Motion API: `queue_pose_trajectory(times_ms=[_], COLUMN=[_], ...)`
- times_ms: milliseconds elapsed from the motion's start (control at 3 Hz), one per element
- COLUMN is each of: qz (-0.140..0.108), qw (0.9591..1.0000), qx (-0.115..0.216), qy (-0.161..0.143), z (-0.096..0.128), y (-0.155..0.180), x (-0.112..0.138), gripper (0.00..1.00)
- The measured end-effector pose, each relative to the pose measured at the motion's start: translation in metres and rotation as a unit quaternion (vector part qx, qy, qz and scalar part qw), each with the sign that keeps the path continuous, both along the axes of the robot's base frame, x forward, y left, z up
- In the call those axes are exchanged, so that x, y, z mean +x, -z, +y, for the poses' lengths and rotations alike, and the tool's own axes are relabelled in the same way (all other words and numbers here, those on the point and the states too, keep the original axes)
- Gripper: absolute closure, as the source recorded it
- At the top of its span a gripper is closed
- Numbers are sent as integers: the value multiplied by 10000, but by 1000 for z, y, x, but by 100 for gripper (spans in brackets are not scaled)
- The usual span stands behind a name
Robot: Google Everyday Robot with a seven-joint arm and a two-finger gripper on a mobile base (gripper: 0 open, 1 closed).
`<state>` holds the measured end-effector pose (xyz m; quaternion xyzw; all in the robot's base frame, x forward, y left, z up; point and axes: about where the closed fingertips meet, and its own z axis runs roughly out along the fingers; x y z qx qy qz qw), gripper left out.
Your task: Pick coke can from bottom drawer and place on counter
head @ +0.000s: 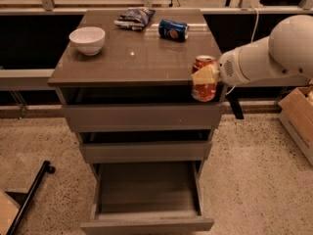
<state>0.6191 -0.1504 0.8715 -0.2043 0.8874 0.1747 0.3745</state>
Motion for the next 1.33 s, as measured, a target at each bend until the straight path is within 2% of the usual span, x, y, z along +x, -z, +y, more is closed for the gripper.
queue_pose_trajectory(times_ms=[333,667,1333], qz=[-617,-1138,-1711], qw=[9979,9934,9850], qx=[-14,83,199], qy=[-171,-125,115], z=[10,23,40], y=[-34,-46,-34], x=[15,42,108], gripper=[100,100,100])
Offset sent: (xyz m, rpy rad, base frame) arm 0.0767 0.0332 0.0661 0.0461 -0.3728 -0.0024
